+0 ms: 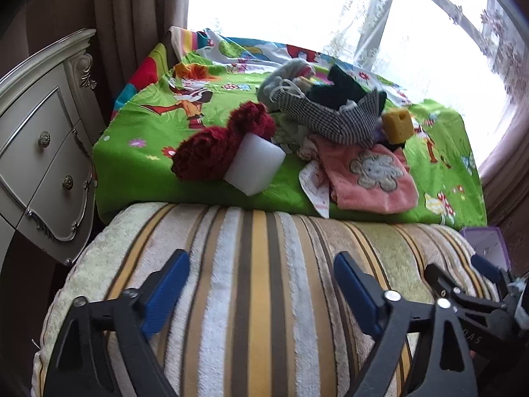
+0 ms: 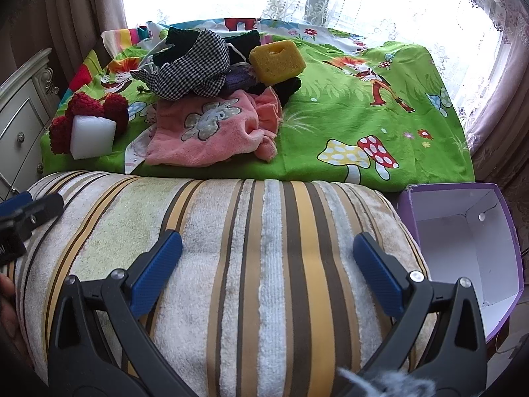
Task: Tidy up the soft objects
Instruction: 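Grasp the white foam block with the left tool while the right tool grasps the pink cloth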
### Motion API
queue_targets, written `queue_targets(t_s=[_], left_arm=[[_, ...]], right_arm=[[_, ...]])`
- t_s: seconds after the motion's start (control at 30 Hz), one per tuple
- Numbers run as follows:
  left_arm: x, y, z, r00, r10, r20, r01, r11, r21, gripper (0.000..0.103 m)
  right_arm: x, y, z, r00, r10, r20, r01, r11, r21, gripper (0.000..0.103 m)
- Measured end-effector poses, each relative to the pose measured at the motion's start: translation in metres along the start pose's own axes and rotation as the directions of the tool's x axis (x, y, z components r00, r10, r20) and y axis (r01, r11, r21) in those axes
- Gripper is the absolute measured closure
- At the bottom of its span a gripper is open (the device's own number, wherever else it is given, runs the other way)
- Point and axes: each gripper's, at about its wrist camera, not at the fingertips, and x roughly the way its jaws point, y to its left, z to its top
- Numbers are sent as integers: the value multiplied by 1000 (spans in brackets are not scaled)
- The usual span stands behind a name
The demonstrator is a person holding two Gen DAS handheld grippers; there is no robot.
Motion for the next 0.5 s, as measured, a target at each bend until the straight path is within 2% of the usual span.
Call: queue_targets(t_s=[0.17, 0.37, 0.5], left_arm=[[4, 19, 16, 999, -50, 12, 51, 997, -59, 43], [21, 20, 35, 989, -147, -26, 144, 985, -91, 44], [39, 21, 50, 986, -154, -58, 146, 981, -125, 44]], right_arm=[[2, -1, 3, 1000, 8, -15, -8, 1000, -5, 0], [7, -3, 11, 999, 33, -38, -33, 999, 10, 0], [7, -3, 18, 997, 62, -43, -61, 998, 4, 0]])
